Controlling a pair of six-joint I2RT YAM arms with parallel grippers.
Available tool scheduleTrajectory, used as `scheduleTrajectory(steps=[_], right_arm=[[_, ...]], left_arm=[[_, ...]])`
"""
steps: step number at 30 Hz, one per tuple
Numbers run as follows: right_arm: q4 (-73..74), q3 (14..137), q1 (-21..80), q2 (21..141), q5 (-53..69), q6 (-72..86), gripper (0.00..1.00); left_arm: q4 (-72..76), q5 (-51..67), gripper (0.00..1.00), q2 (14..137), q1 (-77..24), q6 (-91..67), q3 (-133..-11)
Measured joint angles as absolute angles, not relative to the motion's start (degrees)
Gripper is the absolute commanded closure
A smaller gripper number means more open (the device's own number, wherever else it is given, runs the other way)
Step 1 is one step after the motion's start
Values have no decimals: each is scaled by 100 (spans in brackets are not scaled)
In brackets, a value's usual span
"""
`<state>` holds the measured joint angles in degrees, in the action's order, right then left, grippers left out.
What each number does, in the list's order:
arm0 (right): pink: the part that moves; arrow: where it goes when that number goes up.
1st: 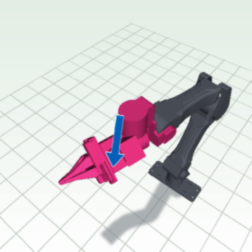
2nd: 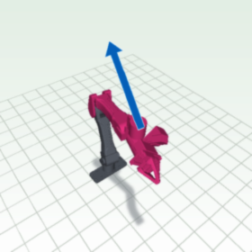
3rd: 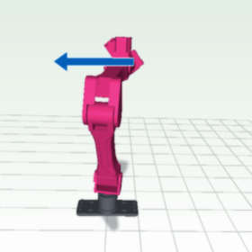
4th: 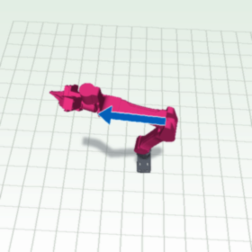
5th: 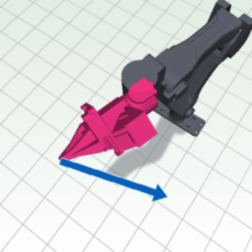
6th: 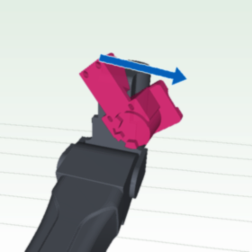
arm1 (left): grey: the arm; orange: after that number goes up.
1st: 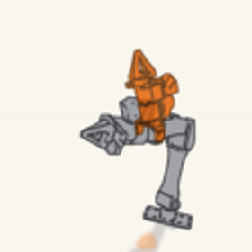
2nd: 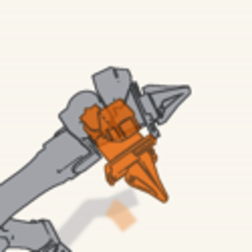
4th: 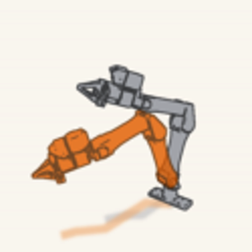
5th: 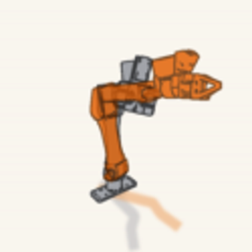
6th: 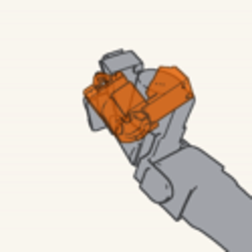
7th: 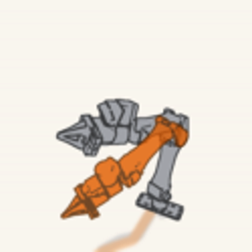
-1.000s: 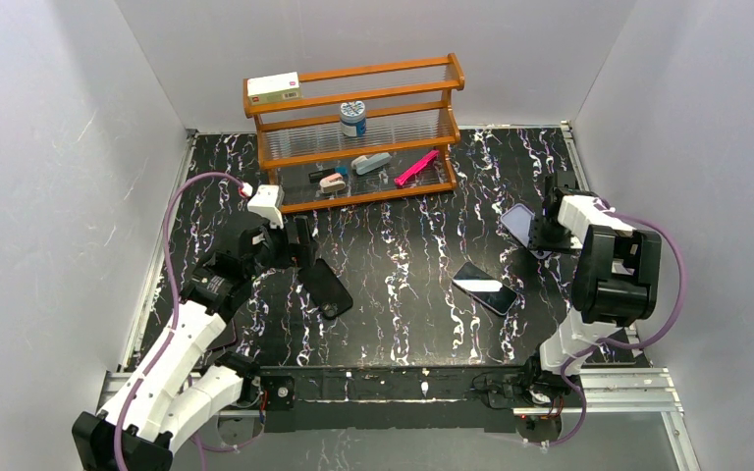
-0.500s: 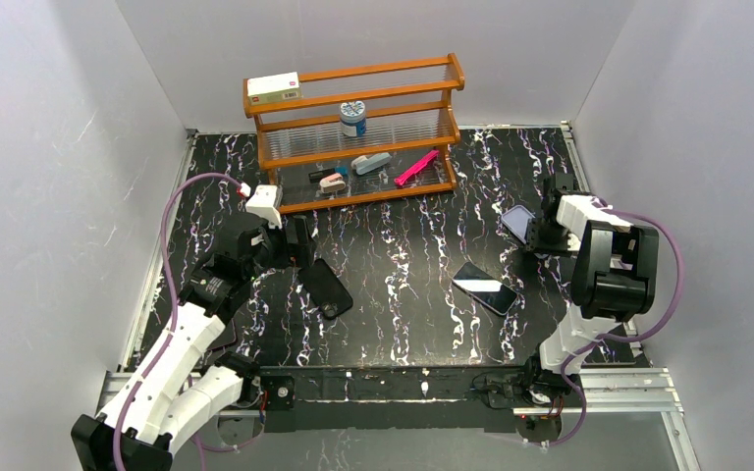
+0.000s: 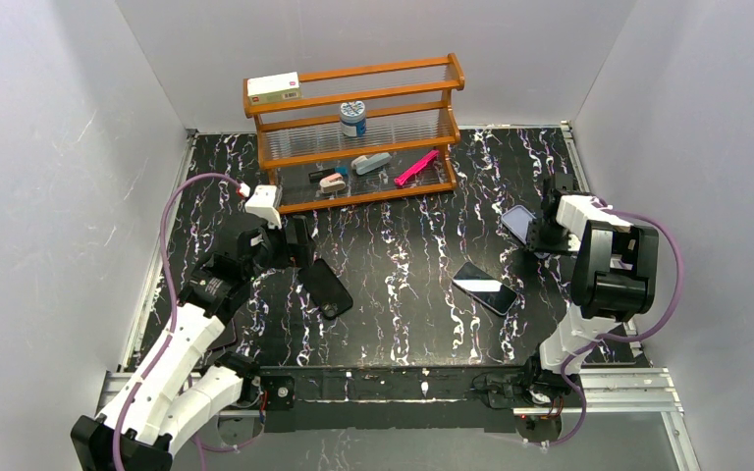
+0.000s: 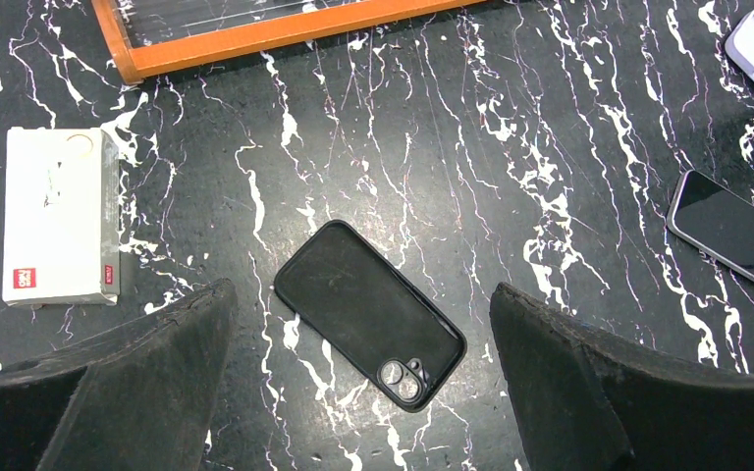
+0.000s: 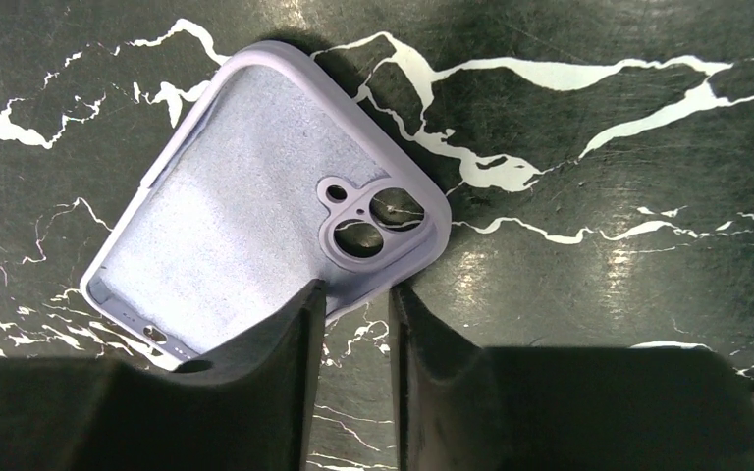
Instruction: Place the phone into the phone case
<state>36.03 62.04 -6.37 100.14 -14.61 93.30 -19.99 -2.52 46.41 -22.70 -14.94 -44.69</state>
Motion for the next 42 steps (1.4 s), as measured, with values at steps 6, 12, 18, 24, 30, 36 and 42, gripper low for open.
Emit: scheduleTrajectory(steps=[6,12,18,24,30,36,42], right_arm=[[3612,6193,-637,10016,-1605,9273,94],[3538,6193,-600,10012,-1638,8982,99],[3146,6191,-222,9778,-1752,7728,99],[2338,5975,958,9098,-1284,5857,99],[1632,5870,2049,9074,-16,4150,99],[1413,5881,2858,9518,694,3321,94],[1479,6193,3420,10156,810,3079,87]], left_arm=[[-1999,-268,2,4628,-2270,-1494,-4469],[-2010,-320,2,4622,-2270,-1494,-4469],[-2027,-368,2,4587,-2270,-1494,-4469],[-2069,-416,2,4565,-2270,-1494,-4469],[-2165,-694,2,4528,-2270,-1498,-4469],[-2176,-1009,2,4414,-2270,-1511,-4469],[-2290,-1177,2,4418,-2270,-1520,-4469]])
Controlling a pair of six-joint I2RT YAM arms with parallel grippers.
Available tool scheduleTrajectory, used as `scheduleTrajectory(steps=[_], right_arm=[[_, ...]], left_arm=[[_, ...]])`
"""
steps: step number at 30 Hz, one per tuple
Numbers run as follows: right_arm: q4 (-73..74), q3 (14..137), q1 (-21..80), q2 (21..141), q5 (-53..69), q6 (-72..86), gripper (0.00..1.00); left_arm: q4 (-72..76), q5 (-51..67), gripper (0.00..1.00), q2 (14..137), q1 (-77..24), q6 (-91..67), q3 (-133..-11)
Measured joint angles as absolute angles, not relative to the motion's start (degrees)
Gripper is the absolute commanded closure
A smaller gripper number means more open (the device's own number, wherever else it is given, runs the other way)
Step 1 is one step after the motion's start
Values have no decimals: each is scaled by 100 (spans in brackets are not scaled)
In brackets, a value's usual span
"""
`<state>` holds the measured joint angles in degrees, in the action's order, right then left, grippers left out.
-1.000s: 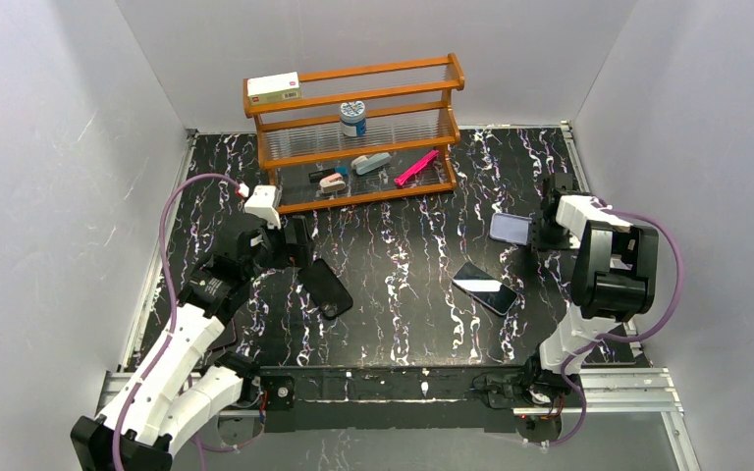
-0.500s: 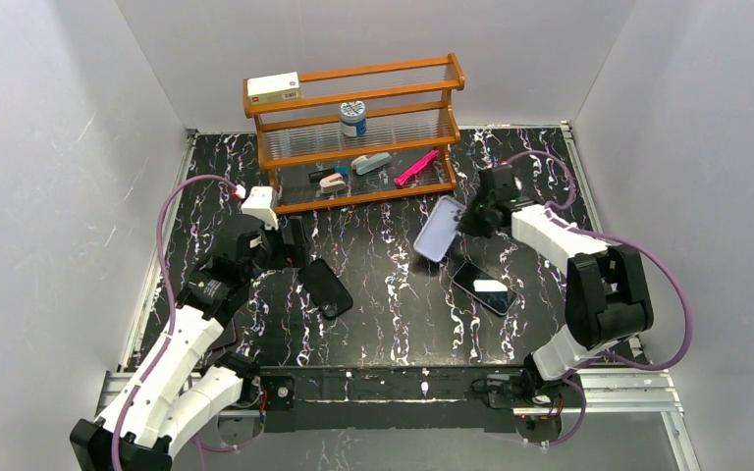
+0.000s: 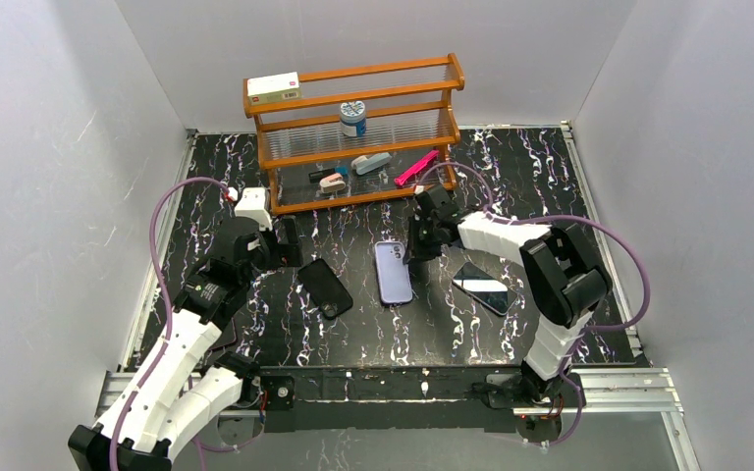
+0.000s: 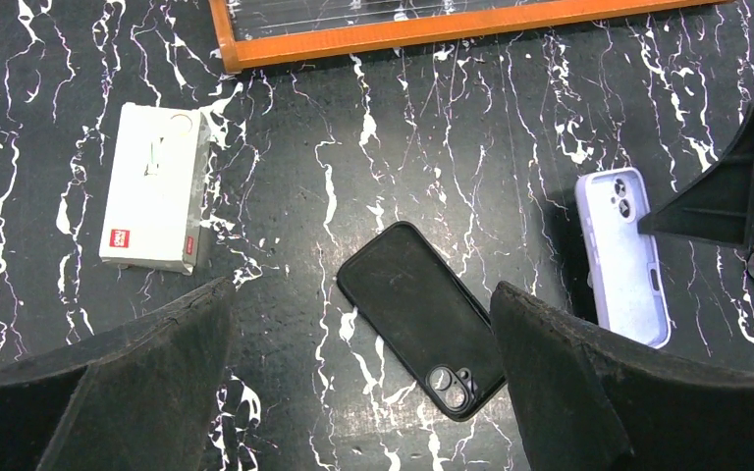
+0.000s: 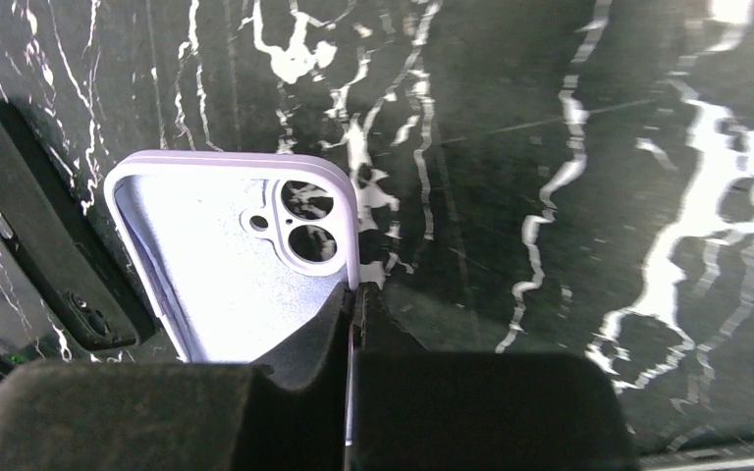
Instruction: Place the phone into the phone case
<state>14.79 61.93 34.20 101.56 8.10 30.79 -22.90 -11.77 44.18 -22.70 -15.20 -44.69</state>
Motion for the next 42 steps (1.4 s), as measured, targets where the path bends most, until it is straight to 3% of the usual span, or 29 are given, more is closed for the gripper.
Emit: scheduleTrajectory(steps=[8,14,19,30,42], right_arm=[[1575,6300,3603,10248,919,3192,44],[1957,6261,3603,9784,600,3568,20],[2123,5811,3522,8698,-38,4091,2],[2263,5015,2344,8025,-854,4475,1],[1975,5009,1874,8814,-880,4110,1]], left_arm=[[-2298,-1162,2,4449,-2270,-1516,-4469],[-2298,-1135,2,4471,-2270,-1514,-4469],[-2298,-1135,2,4469,-2270,-1514,-4469],[-2296,-1131,2,4449,-2270,-1514,-4469],[-2298,-1133,2,4434,-2270,-1514,-4469]])
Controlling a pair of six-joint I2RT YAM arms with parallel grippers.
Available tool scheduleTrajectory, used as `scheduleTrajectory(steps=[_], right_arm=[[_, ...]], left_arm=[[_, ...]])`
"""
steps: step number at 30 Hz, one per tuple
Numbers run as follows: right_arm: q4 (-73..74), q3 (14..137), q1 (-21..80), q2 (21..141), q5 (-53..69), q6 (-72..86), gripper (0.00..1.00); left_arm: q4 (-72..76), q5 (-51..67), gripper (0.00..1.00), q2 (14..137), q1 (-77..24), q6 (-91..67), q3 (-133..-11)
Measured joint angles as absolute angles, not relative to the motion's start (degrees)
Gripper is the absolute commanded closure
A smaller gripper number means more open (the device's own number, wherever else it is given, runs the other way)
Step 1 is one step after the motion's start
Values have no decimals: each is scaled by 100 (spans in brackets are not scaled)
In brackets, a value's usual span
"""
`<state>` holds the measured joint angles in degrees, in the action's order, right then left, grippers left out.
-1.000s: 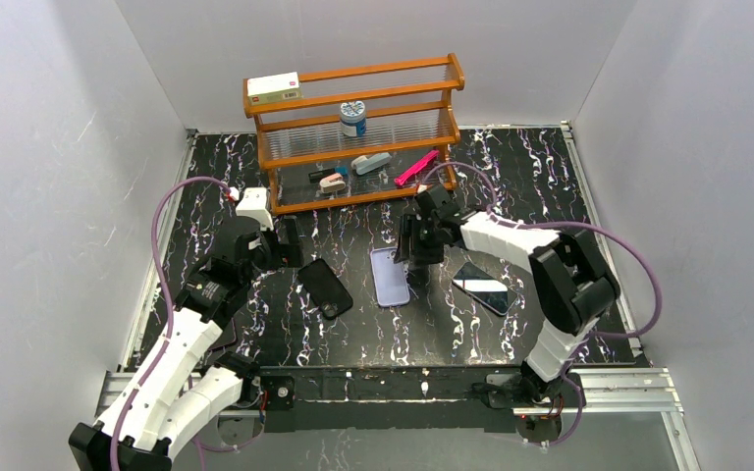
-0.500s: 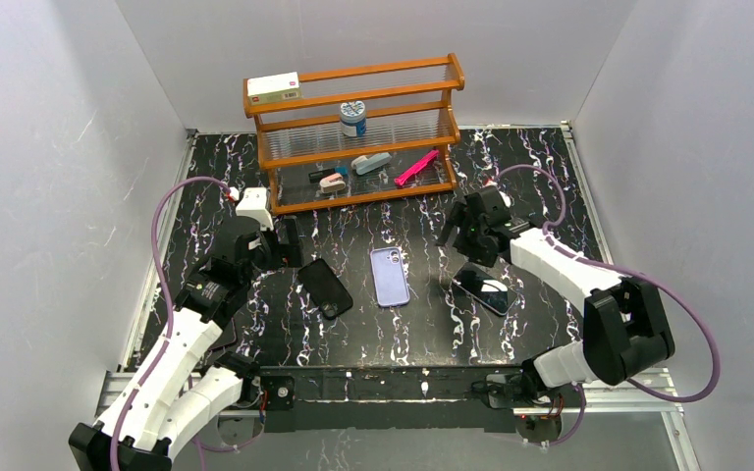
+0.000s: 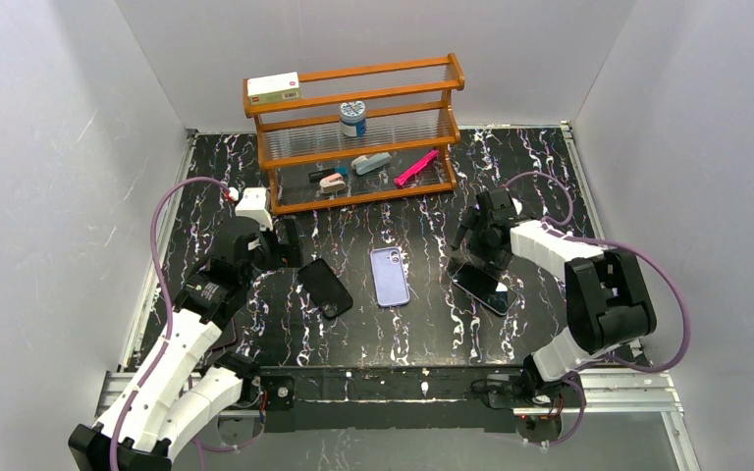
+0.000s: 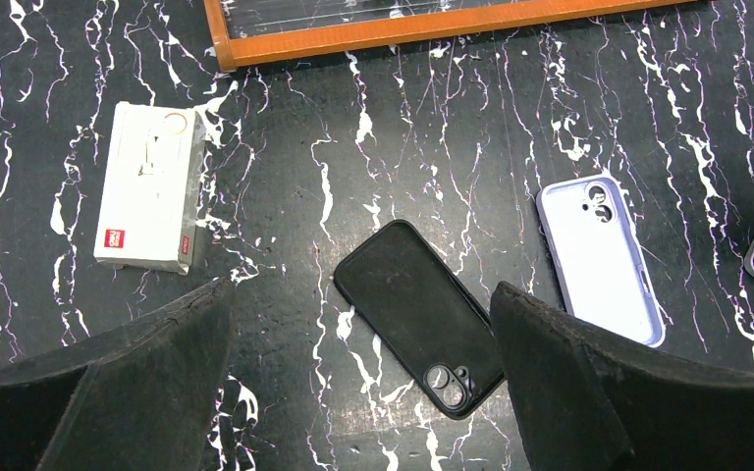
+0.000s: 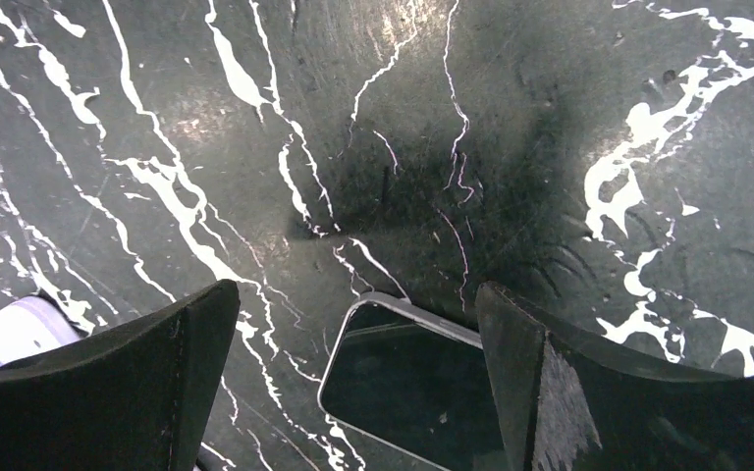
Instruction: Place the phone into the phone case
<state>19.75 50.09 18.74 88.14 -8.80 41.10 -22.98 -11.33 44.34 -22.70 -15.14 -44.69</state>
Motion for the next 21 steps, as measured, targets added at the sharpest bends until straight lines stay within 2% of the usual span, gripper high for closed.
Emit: scheduleTrajectory(steps=[12,21], right_arm=[[1710,5107,1935,9096,-169,3813,4],[1817,4512,2661,8434,425,4064,5]], left_arm=[[-2294,-1133,2,4438,-2270,-1516,-4469],[-2290,-1116,2,4442,-2270,-1516,-4469]])
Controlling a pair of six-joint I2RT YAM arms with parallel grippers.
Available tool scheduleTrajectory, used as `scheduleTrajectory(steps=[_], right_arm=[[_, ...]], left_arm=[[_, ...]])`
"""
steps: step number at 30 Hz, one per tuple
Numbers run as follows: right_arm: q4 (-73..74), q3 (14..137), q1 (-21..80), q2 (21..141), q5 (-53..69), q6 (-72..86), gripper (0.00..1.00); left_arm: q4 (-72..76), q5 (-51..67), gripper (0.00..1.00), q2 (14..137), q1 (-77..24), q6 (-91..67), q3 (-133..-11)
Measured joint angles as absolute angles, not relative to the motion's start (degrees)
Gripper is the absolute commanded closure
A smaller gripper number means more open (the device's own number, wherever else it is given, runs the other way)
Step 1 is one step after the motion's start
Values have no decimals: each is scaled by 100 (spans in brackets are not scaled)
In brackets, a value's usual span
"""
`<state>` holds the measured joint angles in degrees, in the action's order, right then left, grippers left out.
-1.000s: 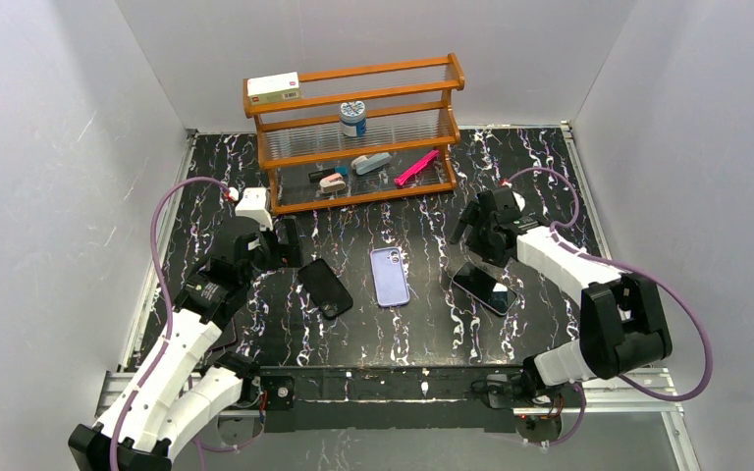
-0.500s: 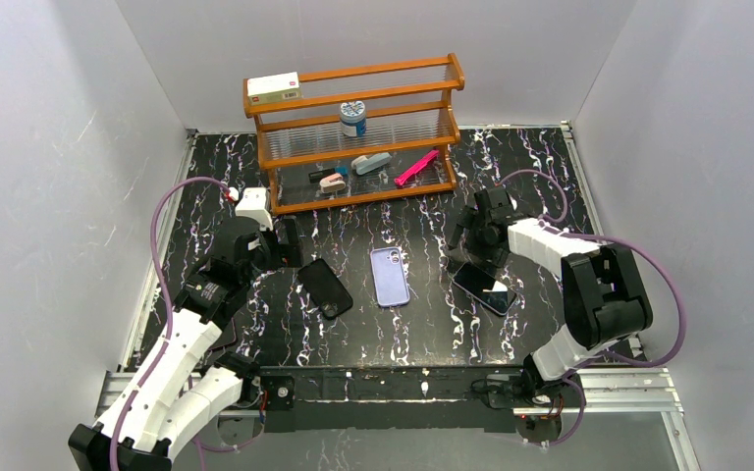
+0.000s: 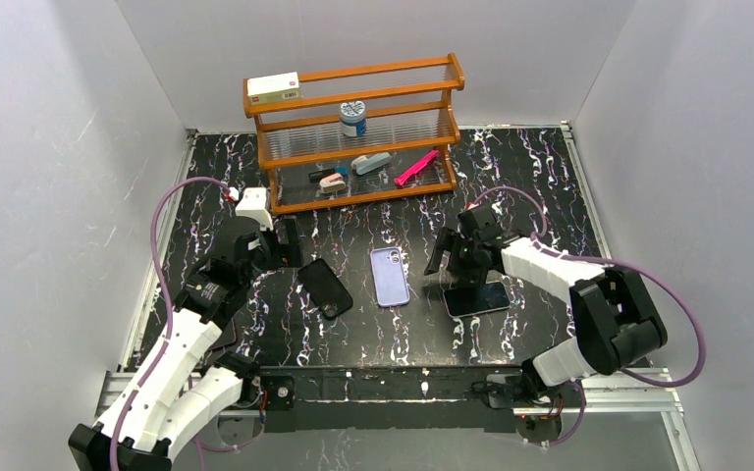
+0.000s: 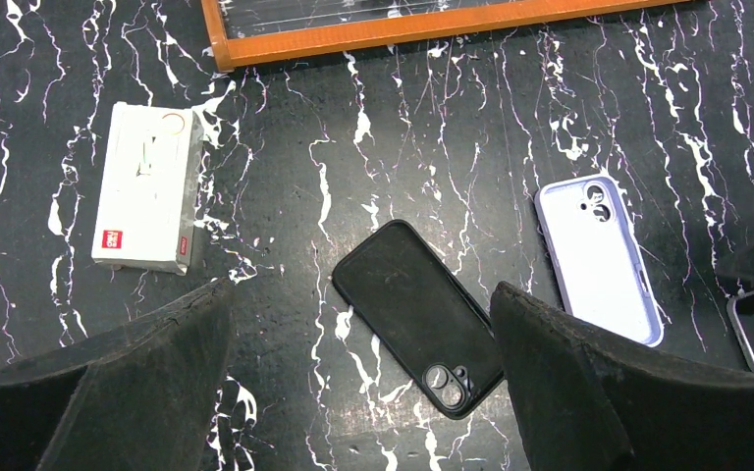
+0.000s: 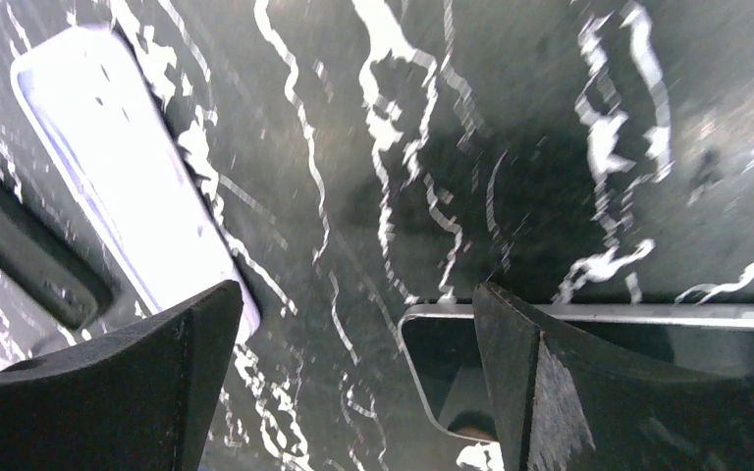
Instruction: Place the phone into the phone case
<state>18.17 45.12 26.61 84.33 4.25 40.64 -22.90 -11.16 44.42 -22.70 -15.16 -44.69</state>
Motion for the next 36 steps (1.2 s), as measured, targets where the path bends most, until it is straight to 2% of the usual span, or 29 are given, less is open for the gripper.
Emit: scheduleTrajectory(steps=[7,15,22,28,36], right_arm=[[2329,4407,3124,7933,451,4722,2],[4261,4700,3120,7452,-947,7231,1],[5780,4930,3098,7688,-1627,8906,1],[6003,5050,2952,8224,-1658,9332,1],[5859,5059,2869,8147,-1811,9776,1]], left_arm=[[-2281,-1094,2,4442,-2270,-1518,-4469],[-2279,-1087,2,4431,-2272,-1518,-4469],[-2279,-1087,2,4431,-2272,-1516,-4469],[-2279,-1076,2,4431,-2272,-1518,-4469],[-2279,-1050,2,4416,-2272,-1518,-4469]])
